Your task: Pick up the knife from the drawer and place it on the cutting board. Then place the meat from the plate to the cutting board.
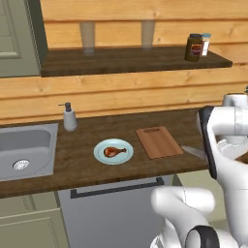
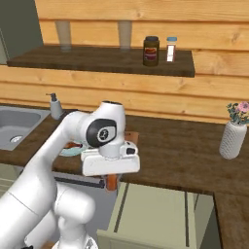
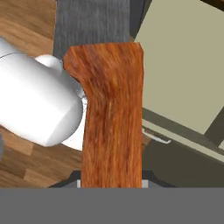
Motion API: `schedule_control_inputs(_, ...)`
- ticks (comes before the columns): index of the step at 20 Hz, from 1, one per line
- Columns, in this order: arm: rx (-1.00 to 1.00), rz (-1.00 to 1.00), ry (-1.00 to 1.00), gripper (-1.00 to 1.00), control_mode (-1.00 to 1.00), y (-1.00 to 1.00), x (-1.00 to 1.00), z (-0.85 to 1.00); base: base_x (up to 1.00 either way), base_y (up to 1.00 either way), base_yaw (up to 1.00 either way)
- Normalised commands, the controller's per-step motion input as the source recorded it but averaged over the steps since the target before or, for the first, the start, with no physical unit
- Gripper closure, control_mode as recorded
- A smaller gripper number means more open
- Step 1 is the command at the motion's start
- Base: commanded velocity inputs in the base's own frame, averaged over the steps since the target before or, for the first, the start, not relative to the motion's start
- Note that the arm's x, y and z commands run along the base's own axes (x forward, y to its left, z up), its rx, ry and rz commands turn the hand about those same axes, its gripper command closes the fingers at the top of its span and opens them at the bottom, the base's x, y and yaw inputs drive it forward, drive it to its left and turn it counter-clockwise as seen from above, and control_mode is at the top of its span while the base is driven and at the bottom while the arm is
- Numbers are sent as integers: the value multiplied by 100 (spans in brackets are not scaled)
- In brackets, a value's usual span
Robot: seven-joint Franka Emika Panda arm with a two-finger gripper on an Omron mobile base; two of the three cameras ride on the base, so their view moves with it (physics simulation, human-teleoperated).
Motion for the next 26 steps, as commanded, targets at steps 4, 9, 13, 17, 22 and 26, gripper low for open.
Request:
schedule_control_inputs(4, 0, -1, 0, 100, -100, 7, 100, 0, 0, 0, 0)
schedule_control_inputs(9, 0, -3, 0, 100, -100, 20, 100, -8, 0, 0, 0)
schedule_control_inputs(13, 0, -5, 0, 100, -100, 8, 100, -44, 0, 0, 0)
schedule_control_inputs(17, 0, -6, 0, 100, -100, 6, 97, -66, 0, 0, 0)
schedule_control_inputs(22, 0, 0, 0, 100, -100, 20, 90, -63, 0, 0, 0)
schedule_control_inputs(26, -2, -1, 0, 100, -100, 9, 91, -63, 0, 0, 0)
